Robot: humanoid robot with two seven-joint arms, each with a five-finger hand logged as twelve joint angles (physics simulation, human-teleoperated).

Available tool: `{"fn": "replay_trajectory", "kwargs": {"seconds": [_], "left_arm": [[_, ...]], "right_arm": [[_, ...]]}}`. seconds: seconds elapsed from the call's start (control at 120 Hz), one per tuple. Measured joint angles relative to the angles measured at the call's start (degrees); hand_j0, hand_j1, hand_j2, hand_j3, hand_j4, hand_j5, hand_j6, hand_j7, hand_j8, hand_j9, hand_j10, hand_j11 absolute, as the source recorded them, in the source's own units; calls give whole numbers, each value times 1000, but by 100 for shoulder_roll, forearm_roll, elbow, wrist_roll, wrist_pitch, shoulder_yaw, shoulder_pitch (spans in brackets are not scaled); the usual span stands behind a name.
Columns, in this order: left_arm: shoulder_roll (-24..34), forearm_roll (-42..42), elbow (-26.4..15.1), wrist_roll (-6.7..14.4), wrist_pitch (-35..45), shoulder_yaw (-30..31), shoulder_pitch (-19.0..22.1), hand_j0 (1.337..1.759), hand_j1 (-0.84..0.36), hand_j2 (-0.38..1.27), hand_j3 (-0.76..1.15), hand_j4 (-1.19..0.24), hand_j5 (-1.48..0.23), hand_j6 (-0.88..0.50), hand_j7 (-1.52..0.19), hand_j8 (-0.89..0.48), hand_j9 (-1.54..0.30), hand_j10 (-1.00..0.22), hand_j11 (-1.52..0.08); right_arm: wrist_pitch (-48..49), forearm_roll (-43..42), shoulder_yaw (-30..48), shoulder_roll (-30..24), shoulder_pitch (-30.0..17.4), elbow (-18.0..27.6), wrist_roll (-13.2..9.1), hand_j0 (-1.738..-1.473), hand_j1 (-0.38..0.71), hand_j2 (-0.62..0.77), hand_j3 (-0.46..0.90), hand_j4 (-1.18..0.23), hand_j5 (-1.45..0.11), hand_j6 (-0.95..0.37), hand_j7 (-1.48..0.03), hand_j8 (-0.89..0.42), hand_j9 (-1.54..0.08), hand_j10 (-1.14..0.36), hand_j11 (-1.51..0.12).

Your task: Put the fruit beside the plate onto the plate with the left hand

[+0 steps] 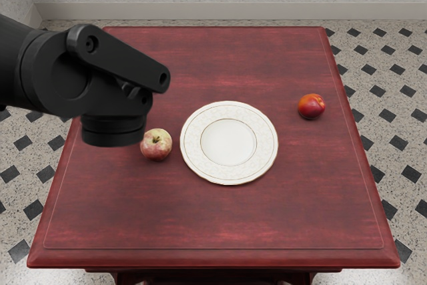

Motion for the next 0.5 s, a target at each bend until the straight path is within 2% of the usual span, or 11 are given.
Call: {"fn": "replay_trajectory", "kwargs": {"seconds": [0.167, 0.5], "left_arm": [[0, -224, 8, 0, 1, -14, 29, 1658, 59, 49, 0, -243, -315, -243, -315, -243, -315, -243, -315], [0, -289, 386, 0, 72, 18, 615, 1658, 59, 49, 0, -243, -315, -243, -315, -243, -315, -243, -315]], "right_arm": [[0, 2, 0, 0, 0, 0, 0, -1658, -318, -5, 0, -26, -34, -26, -34, -26, -34, -26, -34], [0, 1, 0, 0, 0, 0, 0, -1658, -318, -5, 0, -26, -34, -26, -34, -26, -34, -26, -34]]}}
